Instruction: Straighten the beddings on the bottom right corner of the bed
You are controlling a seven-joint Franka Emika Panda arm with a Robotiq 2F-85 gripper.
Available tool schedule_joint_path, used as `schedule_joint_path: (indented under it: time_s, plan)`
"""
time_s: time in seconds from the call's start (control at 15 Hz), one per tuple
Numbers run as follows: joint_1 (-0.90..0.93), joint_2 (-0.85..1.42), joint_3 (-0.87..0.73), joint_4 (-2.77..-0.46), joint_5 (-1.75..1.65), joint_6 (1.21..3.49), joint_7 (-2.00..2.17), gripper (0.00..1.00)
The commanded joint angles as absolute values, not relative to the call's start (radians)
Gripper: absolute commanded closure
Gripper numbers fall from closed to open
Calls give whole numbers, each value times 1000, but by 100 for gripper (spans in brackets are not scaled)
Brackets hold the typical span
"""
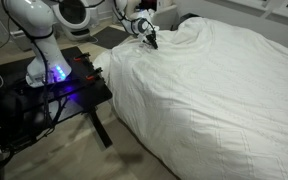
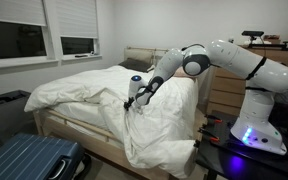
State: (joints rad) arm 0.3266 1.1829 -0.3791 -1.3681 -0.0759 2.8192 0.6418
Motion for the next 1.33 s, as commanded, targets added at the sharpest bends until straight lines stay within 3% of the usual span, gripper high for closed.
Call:
schedule_joint_path:
  time_s: [0.0, 0.13, 0.27, 0.73, 0.93, 1.27]
  plan:
    - [305, 1214, -373, -1318, -46, 2781, 653, 0]
    - [294, 1221, -364, -1305, -35, 2765, 646, 0]
    - [283, 1229, -357, -1291, -40, 2754, 631, 26]
    - [258, 1227, -322, -1261, -45, 2741, 593, 79]
    - [201, 1216, -216, -1226, -37, 2734, 466, 100]
    - [79, 1220, -25, -1156, -20, 2656, 197, 99]
